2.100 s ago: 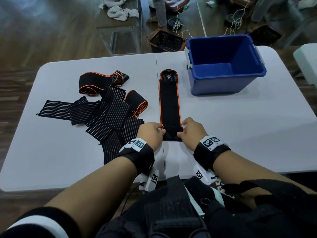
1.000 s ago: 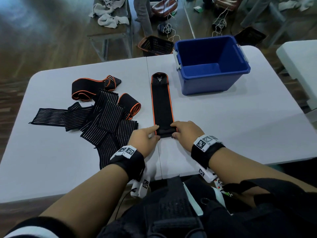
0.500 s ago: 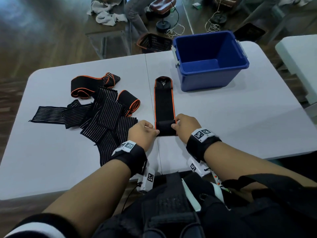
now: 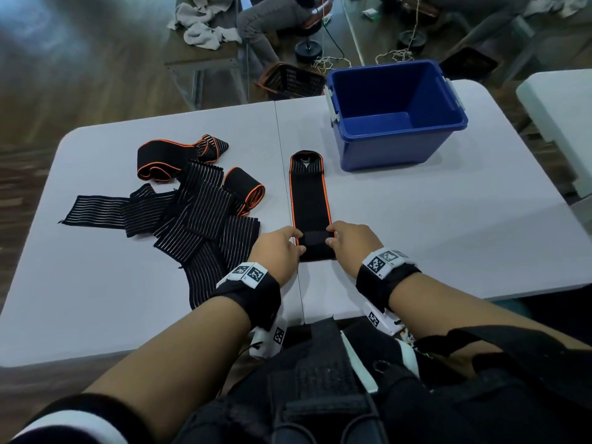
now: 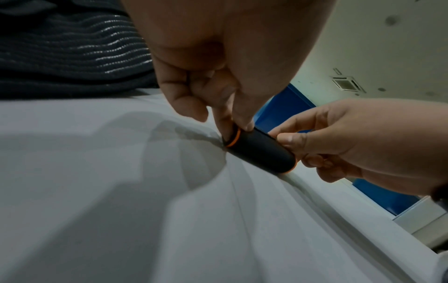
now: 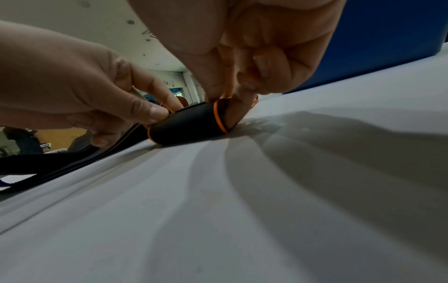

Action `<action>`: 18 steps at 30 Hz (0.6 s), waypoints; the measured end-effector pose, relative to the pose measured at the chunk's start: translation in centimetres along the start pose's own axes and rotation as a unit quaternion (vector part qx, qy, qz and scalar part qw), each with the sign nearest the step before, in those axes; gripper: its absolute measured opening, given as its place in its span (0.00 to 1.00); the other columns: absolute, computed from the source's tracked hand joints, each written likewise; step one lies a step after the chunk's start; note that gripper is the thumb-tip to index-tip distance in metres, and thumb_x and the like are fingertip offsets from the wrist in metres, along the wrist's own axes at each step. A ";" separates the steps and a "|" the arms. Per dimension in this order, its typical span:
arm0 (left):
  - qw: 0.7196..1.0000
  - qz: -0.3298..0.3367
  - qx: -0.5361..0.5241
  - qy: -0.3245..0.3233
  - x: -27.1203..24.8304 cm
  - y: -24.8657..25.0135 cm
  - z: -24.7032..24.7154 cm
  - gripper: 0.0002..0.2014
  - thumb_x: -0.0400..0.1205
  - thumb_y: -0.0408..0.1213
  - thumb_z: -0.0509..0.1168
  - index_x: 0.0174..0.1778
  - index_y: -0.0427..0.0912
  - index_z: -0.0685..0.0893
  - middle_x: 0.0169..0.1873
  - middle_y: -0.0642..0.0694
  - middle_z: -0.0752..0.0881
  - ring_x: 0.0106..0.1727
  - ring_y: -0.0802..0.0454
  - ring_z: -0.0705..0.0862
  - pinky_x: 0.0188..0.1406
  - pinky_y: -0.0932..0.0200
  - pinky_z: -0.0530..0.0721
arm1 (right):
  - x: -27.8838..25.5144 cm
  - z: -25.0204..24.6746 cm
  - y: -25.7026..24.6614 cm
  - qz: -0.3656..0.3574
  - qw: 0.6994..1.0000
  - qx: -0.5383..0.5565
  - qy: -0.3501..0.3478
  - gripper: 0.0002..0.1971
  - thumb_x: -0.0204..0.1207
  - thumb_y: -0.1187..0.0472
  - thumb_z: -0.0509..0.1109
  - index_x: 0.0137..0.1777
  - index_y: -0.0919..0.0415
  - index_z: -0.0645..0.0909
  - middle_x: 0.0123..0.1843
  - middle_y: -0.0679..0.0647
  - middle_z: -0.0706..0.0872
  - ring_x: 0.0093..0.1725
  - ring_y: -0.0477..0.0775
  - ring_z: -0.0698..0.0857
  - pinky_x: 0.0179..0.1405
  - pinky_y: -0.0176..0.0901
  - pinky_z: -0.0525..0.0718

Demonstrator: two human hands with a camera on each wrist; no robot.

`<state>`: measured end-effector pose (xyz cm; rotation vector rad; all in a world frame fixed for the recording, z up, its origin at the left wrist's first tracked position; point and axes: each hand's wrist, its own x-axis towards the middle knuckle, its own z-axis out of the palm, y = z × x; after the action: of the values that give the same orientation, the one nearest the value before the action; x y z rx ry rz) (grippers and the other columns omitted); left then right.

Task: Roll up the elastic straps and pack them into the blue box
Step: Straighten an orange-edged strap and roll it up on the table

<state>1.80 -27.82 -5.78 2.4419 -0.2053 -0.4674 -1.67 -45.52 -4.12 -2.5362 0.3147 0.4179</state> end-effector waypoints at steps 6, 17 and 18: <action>0.998 0.037 0.059 -0.010 0.1 0.1 -0.1 0.16 0.86 0.42 0.64 0.70 0.48 0.84 0.47 0.44 0.92 0.50 0.47 0.89 0.52 0.55 0.86 | -0.1 -0.1 0.6 -0.042 0.994 -0.085 -0.053 0.37 0.72 0.52 0.78 0.81 0.54 0.68 0.69 0.57 0.80 0.67 0.60 0.81 0.65 0.49 0.80; 0.998 0.054 0.004 -0.030 -0.1 -0.9 -0.1 0.22 0.82 0.37 0.65 0.75 0.48 0.79 0.29 0.53 0.84 0.32 0.57 0.82 0.36 0.61 0.78 | 1.3 -0.1 1.4 -0.004 0.995 0.089 -0.042 0.12 0.80 0.53 0.70 0.60 0.54 0.85 0.45 0.48 0.88 0.48 0.53 0.85 0.45 0.42 0.78; 0.998 0.048 -0.010 -0.024 -0.1 -0.8 -0.2 0.20 0.83 0.39 0.66 0.73 0.49 0.80 0.29 0.52 0.84 0.32 0.56 0.82 0.34 0.61 0.77 | 1.3 -0.2 1.3 -0.001 0.995 0.096 -0.040 0.10 0.81 0.52 0.69 0.57 0.56 0.85 0.43 0.48 0.87 0.47 0.53 0.85 0.44 0.43 0.78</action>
<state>1.79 -27.09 -6.11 2.3914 -0.3364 -0.4827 -0.81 -46.90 -5.07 -2.3264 0.3072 0.4650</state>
